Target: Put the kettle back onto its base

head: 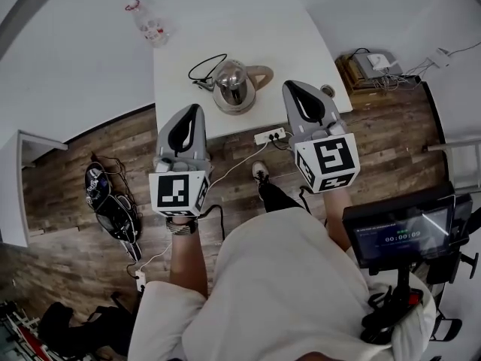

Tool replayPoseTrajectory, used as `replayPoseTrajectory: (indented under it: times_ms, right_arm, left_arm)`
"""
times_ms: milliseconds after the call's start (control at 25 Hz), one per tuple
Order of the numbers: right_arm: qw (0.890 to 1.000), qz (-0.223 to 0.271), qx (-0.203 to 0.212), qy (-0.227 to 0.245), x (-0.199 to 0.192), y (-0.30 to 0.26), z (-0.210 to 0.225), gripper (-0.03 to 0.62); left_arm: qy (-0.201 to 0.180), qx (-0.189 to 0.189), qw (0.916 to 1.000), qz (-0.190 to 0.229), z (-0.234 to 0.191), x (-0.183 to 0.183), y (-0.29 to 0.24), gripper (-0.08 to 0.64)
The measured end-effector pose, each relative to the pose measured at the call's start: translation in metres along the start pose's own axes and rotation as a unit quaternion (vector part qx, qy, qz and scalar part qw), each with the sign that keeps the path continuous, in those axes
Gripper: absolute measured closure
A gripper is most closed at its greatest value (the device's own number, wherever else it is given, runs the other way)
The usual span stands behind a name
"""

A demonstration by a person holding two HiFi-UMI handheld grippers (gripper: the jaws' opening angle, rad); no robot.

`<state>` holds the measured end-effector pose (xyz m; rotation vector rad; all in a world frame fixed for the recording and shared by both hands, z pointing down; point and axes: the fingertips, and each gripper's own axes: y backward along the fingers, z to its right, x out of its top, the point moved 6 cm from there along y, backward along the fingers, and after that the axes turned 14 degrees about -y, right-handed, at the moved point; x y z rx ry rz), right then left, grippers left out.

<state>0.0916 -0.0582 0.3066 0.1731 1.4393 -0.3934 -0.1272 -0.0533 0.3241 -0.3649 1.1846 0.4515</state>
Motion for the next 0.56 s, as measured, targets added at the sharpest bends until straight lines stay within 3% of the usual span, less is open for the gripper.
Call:
replayPoseTrajectory:
  times_ms: [560]
  right_arm:
    - [1.000, 0.010, -0.012, -0.005, 0.008, 0.011, 0.005, 0.591]
  left_arm:
    - [-0.008, -0.012, 0.9999, 0.007, 0.003, 0.013, -0.001, 0.554]
